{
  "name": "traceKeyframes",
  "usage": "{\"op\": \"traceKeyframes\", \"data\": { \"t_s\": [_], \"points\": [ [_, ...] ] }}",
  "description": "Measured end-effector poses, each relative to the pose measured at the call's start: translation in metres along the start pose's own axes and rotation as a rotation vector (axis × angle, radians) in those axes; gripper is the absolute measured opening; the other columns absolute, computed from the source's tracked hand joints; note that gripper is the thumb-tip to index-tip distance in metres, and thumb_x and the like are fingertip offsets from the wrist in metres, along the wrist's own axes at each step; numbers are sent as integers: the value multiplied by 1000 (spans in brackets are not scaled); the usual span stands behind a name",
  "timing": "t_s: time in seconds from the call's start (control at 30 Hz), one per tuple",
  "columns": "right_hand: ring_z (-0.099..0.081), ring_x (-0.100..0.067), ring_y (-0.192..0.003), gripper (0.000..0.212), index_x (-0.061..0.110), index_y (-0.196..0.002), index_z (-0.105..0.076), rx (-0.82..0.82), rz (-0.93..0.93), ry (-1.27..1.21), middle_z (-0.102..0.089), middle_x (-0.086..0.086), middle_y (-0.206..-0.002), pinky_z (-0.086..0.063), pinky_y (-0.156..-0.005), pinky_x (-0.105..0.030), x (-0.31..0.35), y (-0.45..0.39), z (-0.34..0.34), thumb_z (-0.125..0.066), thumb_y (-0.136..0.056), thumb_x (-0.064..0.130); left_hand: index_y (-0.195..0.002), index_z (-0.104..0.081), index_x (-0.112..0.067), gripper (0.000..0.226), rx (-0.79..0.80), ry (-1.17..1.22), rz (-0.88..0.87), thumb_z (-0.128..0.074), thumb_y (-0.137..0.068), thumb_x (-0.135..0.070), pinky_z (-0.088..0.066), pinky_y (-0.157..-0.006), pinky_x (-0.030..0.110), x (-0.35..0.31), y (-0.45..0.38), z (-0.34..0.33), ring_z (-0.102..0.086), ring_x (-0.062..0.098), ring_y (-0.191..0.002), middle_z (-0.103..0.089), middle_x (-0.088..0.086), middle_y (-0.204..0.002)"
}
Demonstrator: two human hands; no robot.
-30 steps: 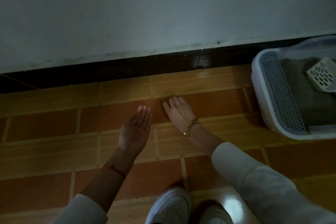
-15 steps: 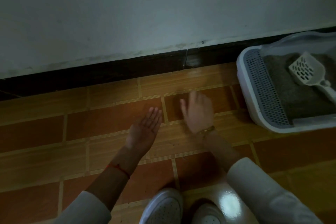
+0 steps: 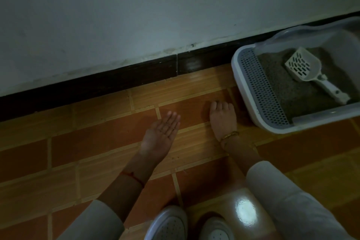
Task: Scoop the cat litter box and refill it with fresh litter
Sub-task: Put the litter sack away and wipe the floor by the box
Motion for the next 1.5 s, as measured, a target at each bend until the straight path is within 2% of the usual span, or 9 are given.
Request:
{"op": "traceKeyframes", "data": {
  "t_s": [0.03,0.13,0.27,0.53,0.63,0.73,1.07,1.27,1.5],
  "points": [
    [-56,-23,-61,29,11,-76,-58,-20,7,-7,-59,-6,-63,-46,-63,-33,4,1,4,-31,-82,4,-121,-52,10,41,19,-158,-191,-23,-103,-12,-29,-115,34,-9,1,-13,-48,24,-128,-58,27,-125],
    [-55,-22,-63,16,13,-77,-55,-101,77,-133,-57,-4,-64,-40,-64,-33,33,11,26,-44,-81,3,-127,-54,0,39,301,6,-93,-32,-101,-18,-34,-112,36,11,6,-56,-53,24,-123,-60,14,-129],
    [-55,-21,-64,12,15,-77,-54,-197,93,-302,-57,-2,-67,-32,-68,-30,46,16,50,-64,-83,10,-127,-55,-2,37,273,-65,-55,-36,-99,-18,-39,-106,33,23,-5,-61,-58,21,-112,-60,12,-127],
    [-61,-29,-88,43,7,-109,-52,178,-254,-143,-62,-15,-98,-46,-74,-37,-41,-30,-28,-45,-95,47,-127,-53,2,40,366,8,-12,-29,-102,-18,-36,-110,35,13,-3,-77,-55,24,-121,-60,15,-129],
    [-62,-27,-72,21,10,-92,-61,88,-133,-54,-64,-13,-80,-49,-67,-34,-29,-45,-27,-63,-85,30,-125,-54,1,40,373,27,-14,-30,-103,-20,-37,-110,35,7,-5,-79,-56,24,-121,-62,15,-127],
    [-63,-23,-65,15,13,-81,-64,12,-26,26,-67,-7,-69,-51,-65,-31,-14,-48,-19,-49,-80,14,-124,-55,1,38,386,49,-12,-30,-103,-19,-38,-109,35,5,-5,-82,-57,25,-120,-64,15,-124],
    [-54,-23,-70,12,14,-86,-54,-129,96,-427,-59,-4,-77,-36,-68,-33,62,13,43,-47,-91,23,-96,-60,-6,24,267,-33,-35,-40,-97,-19,-44,-84,26,18,-16,-76,-56,12,-83,-61,4,-84],
    [-60,-25,-68,33,9,-91,-53,45,-361,-220,-62,-11,-80,-46,-59,-33,-45,22,-2,-59,-87,41,-119,-58,2,35,373,71,35,-34,-101,-15,-42,-105,36,18,-1,-82,-59,24,-116,-66,15,-119],
    [-58,-23,-64,11,11,-81,-60,53,-136,-19,-62,-7,-69,-48,-63,-34,-28,20,-16,-50,-85,12,-116,-60,1,31,364,51,26,-39,-101,-15,-43,-104,35,19,5,-82,-60,24,-115,-67,14,-119]
  ]
}}
Point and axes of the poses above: each hand's wrist, its own y-axis away from the middle knuckle, its own z-axis out of the back of the hand, x = y × z, the point moved 10 cm from there along -y, towards the middle knuckle
